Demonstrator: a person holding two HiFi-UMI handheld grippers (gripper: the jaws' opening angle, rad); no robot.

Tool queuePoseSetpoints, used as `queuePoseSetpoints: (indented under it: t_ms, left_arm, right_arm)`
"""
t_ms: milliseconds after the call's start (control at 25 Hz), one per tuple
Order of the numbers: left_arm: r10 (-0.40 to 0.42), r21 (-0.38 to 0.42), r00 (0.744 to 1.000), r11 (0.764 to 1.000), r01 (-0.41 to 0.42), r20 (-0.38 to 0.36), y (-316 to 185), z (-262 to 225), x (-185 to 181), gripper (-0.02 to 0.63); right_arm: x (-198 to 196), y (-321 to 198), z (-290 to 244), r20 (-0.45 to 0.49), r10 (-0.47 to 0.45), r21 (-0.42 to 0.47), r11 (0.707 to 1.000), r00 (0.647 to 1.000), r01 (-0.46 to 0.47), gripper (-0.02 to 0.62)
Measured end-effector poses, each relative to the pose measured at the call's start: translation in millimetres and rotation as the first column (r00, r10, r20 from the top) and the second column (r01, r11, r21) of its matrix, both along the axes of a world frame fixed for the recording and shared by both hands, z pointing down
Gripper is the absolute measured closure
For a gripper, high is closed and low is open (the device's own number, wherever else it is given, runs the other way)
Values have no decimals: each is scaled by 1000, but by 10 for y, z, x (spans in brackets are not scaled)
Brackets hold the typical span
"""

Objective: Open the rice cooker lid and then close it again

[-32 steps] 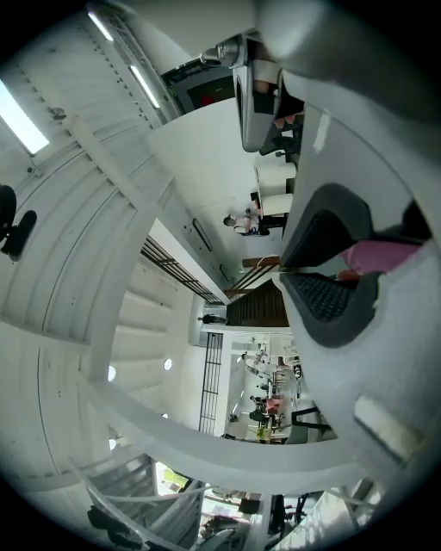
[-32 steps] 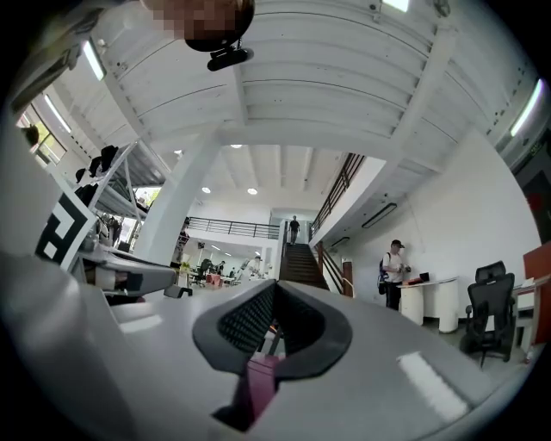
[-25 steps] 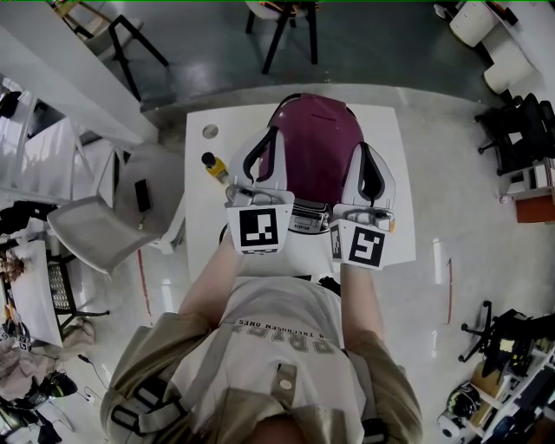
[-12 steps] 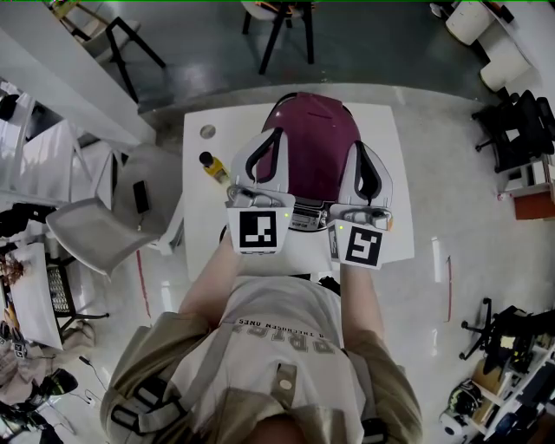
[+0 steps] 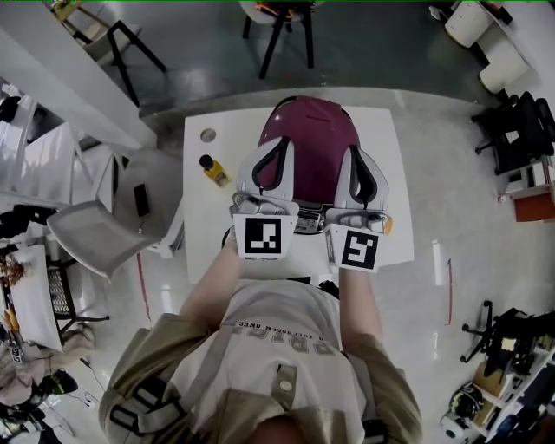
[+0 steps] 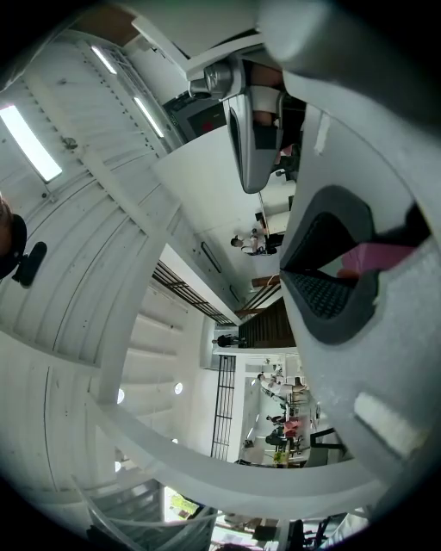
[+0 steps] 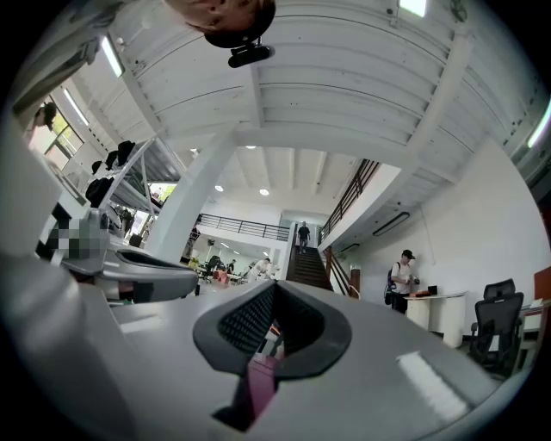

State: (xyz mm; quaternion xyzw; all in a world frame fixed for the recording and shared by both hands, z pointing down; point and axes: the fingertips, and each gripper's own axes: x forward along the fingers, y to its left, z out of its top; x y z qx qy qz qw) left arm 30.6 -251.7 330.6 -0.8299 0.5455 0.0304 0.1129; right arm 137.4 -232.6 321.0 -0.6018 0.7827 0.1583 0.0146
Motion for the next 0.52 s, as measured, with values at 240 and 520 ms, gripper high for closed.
queuePoseSetpoints:
  t_ms: [240,520]
  left_arm:
    - [3,-23,1000,1000,-2,12,-2,65,9,597]
    - [10,-30,1000,999,-10,19,-19,107,48,597]
  right_arm:
    - [18,27,94,5,-5,-24,1000,1000,5,597]
    - [28,20,110,1,-2,-30,1000,1000,2,597]
